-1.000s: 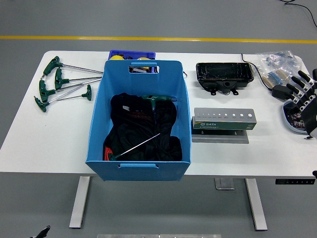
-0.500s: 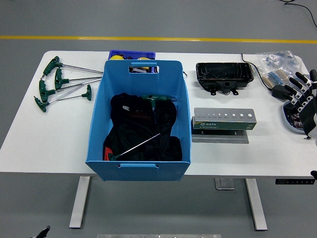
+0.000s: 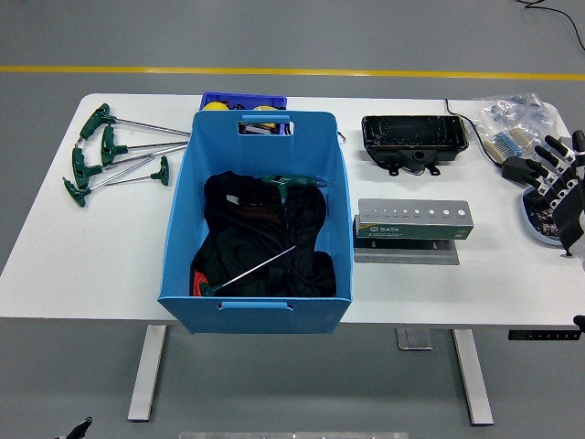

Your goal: Lift tool from toolbox,place it in box,lift tool from toolbox,place it in box

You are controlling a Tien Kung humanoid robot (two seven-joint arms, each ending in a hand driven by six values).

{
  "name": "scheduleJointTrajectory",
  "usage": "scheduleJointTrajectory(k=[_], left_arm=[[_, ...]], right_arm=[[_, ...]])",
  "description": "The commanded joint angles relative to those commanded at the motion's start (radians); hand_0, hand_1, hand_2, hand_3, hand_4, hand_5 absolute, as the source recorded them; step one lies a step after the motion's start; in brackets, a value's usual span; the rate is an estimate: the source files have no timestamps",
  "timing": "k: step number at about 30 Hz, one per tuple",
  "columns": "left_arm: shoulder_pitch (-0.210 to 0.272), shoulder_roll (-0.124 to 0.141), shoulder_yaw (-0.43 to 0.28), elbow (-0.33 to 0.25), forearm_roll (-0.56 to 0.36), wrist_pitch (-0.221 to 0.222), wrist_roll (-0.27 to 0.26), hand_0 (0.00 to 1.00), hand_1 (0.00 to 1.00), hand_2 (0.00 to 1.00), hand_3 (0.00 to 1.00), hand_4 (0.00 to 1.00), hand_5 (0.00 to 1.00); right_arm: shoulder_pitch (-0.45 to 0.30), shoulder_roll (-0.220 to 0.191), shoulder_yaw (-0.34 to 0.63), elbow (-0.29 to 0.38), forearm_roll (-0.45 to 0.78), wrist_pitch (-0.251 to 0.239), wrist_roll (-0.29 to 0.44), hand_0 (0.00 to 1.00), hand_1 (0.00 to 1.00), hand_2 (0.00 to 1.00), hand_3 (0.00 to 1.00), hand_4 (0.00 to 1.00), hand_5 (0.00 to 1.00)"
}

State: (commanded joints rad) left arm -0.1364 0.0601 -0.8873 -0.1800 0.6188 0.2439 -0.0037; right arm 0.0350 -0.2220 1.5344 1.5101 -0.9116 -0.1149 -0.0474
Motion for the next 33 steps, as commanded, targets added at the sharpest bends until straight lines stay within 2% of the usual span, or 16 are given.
scheduleJointTrajectory(k=[33], left_arm=[[-0.004,-0.001,0.018,0.000,-0.024,0.001,-0.003,0.769,0.790,0.807,0.717,0.707,0.581]], right_arm=[[0.007,0.006,0.007,-0.008,0.019,-0.003,0.002,0.816,0.814,0.869,0.853,0.998,0.946]])
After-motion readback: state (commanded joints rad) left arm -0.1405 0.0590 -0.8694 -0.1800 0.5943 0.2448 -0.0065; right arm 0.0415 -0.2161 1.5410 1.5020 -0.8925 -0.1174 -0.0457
